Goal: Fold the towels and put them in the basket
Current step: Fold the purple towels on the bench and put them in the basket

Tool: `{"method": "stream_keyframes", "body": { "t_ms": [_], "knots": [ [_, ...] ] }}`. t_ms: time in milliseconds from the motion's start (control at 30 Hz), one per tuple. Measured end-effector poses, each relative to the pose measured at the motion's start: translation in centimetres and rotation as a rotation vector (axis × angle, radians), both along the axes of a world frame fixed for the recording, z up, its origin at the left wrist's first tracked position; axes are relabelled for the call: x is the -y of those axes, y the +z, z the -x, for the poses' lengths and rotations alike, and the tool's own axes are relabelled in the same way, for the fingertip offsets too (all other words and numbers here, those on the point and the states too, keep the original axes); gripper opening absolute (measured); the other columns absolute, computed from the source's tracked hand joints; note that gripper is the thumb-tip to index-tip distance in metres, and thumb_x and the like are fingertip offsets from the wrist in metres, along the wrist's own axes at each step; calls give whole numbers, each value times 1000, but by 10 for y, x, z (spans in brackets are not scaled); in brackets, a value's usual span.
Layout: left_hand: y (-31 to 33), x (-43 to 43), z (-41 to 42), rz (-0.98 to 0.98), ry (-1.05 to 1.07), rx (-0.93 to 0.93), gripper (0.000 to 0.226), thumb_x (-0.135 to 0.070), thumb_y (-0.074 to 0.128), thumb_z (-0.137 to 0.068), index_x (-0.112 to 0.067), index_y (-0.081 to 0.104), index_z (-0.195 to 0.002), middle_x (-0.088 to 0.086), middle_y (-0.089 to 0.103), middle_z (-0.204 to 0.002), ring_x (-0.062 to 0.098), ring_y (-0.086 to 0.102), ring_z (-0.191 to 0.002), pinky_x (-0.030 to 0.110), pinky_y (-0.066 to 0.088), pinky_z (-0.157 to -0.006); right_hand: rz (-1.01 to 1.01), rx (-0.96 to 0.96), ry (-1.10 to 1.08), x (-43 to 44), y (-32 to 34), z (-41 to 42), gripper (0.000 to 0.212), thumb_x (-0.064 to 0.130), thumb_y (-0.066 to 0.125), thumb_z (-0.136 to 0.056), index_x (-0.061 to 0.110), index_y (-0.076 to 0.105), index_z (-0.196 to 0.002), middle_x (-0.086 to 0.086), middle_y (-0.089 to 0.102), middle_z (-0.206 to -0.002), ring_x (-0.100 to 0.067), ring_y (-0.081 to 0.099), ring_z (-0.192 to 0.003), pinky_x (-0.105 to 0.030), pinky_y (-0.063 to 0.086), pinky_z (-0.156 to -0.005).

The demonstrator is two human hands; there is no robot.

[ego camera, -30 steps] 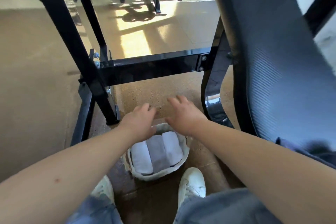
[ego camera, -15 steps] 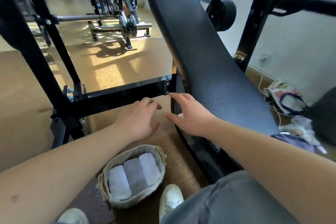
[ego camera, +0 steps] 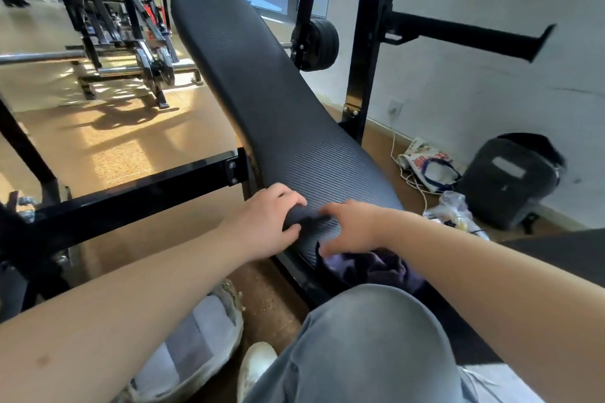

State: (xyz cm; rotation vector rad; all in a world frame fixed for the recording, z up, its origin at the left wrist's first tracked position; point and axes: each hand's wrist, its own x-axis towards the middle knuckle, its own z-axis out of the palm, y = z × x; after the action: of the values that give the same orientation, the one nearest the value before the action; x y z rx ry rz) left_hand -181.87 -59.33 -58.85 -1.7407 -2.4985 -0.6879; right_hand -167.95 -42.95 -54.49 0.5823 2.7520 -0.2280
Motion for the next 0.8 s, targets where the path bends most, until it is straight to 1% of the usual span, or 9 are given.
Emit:
{"method": "stream_keyframes", "body": {
  "t_ms": [100,233,333,400,500,567,633,733,800],
  "knots": [
    [-5,-13,-10,8,-30,28,42,-44,60,-88,-35,55,-129,-9,49,-132,16,53,-119,44,51,-96,19,184,-36,-13,0,-19,96,65,79,-65,31,43,-146,-2,64,-130,-26,61,-117,-43,53,-97],
    [-11,-26,-17,73,-82,45,40,-48,57,-90,-39,51,-129,-11,48,-133,14,54,-117,42,53,-92,-52,273,-35,-22,-6,-36,48,44,80,-72,25,67,-115,0,72,-101,-24,66,-96,-33,56,-73],
    [-13,-34,-22,106,-105,37,38,-46,59,-91,-40,52,-128,-12,49,-129,13,58,-109,35,51,-85,-120,297,24,-21,-8,-35,24,28,72,-83,19,72,-106,-1,69,-91,-26,63,-88,-26,39,-53],
    [-14,-40,-25,120,-108,35,40,-46,60,-91,-40,51,-129,-11,50,-129,14,60,-106,33,49,-81,-134,257,44,-21,-9,-30,20,20,63,-89,17,72,-106,-4,69,-97,-26,59,-88,-27,39,-60],
    [-16,-49,-33,138,-116,103,61,-47,64,-89,-34,42,-144,-4,51,-141,19,55,-125,36,48,-99,-33,58,-48,-26,-8,-24,26,18,57,-92,23,68,-115,-4,69,-112,-25,59,-98,-28,43,-75],
    [-13,-53,-38,151,-66,244,86,-52,69,-86,-27,26,-156,5,52,-148,24,50,-136,35,42,-108,83,-170,-162,-33,-6,-21,20,23,57,-93,27,65,-111,-2,68,-110,-22,58,-96,-29,42,-76],
    [-10,-58,-41,130,32,374,88,-51,73,-83,-24,31,-155,7,58,-143,26,54,-132,32,43,-104,187,-393,-240,-36,-1,-15,9,27,58,-93,31,63,-100,4,67,-100,-17,58,-90,-29,41,-73],
    [-5,-65,-43,-32,162,756,23,-31,65,-93,-21,67,-114,4,75,-106,19,73,-95,39,59,-86,292,-580,-289,-36,6,-9,4,32,60,-92,33,63,-92,10,69,-87,-13,62,-84,-28,43,-67],
    [-1,-72,-45,-178,244,1173,20,-20,50,-102,-23,69,-101,0,74,-98,10,75,-75,36,62,-67,293,-492,-261,-38,11,-11,10,42,68,-87,34,64,-93,10,69,-88,-11,63,-84,-27,46,-68]
  ]
}}
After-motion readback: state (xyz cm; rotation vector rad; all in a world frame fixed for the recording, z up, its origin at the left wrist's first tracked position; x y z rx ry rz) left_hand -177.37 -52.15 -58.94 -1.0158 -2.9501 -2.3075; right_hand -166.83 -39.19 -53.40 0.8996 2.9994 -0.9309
